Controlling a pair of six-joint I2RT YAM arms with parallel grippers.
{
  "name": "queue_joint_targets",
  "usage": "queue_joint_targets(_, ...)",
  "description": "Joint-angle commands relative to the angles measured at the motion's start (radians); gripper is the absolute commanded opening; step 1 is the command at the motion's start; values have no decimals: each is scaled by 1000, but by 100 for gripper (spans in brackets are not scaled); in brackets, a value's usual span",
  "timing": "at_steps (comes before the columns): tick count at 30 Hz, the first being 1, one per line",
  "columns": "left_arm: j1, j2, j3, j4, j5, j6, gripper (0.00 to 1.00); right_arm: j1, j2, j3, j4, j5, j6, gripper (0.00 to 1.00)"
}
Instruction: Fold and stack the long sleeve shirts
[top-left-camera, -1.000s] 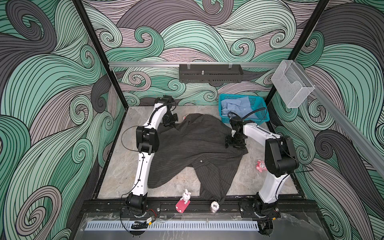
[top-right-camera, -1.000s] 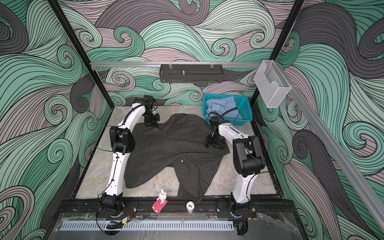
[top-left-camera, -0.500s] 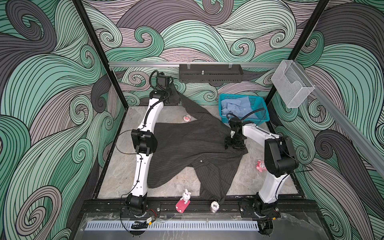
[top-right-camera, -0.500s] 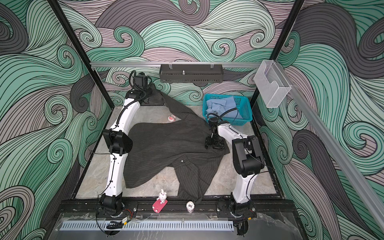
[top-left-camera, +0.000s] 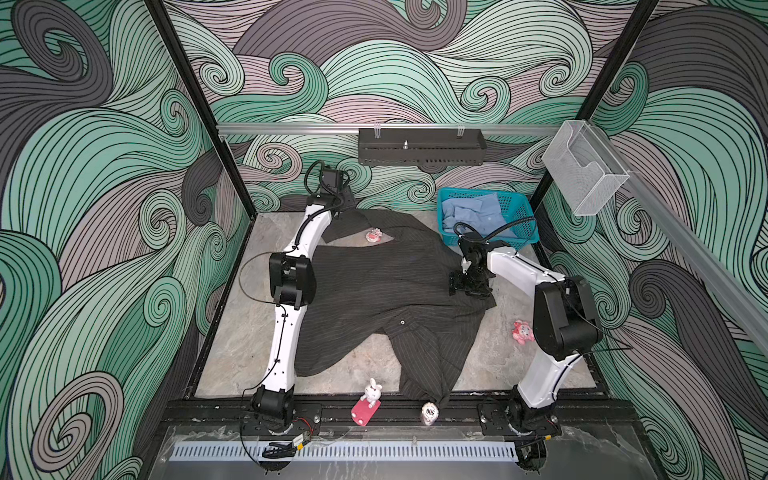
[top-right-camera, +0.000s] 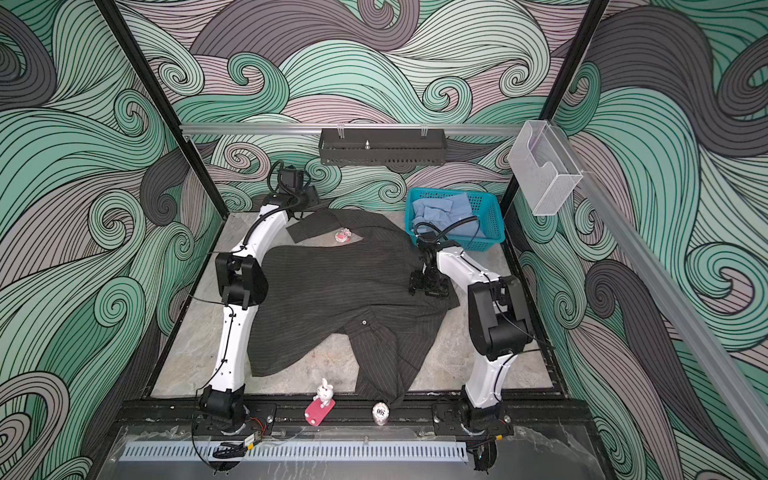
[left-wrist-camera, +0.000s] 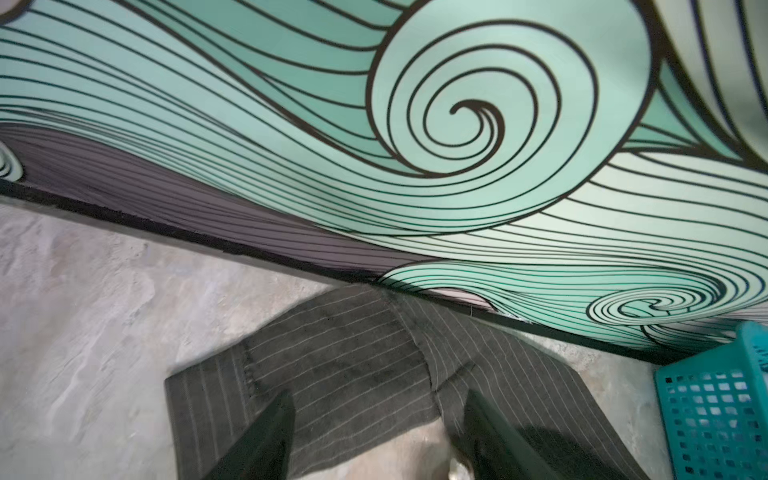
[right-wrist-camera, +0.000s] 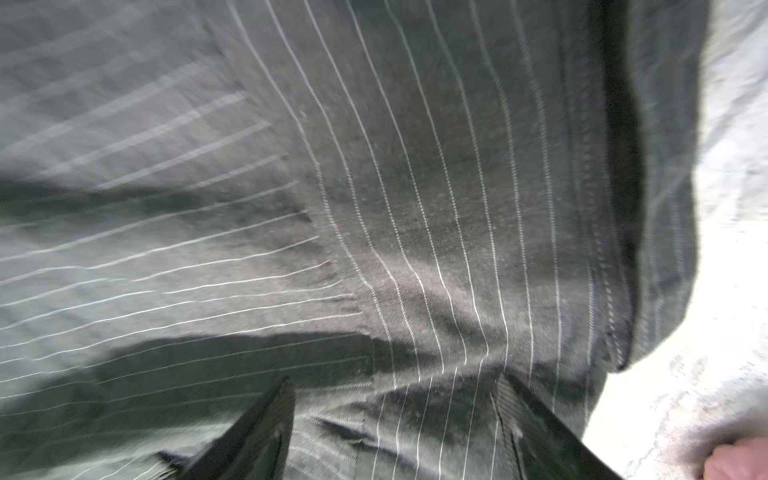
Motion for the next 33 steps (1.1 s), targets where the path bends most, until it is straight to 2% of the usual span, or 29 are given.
queue_joint_targets(1,9,-283,-149,-28,-15,-21,67,-9,-25,-1,-12,16,40,78)
queue_joint_targets(6,15,-563,-635,-109,4,-97,58,-14,28,25,-11,12,58,77)
queue_joint_targets(9,17,-668,-878,-134,21,-149,56,-15,50,17,-6,4,63,77)
queue_joint_targets(13,20,-705,-1053,-189,13,-192,53,-14,24,-25,9,-14,81,77)
queue_joint_targets(17,39,-605,-1050,-328,19,-235,51,-19,-27,-108,58,-54,99,78)
queue_joint_targets(23,93,-423,-1023,-349,2,-267,46,-31,-10,-152,76,-38,88,77)
queue_joint_targets(28,146,-294,-870,-418,-40,-214,45,-39,58,-124,94,-14,56,76)
queue_joint_targets(33,198,-87,-597,-545,-10,-148,45,-24,145,-44,133,-25,25,74)
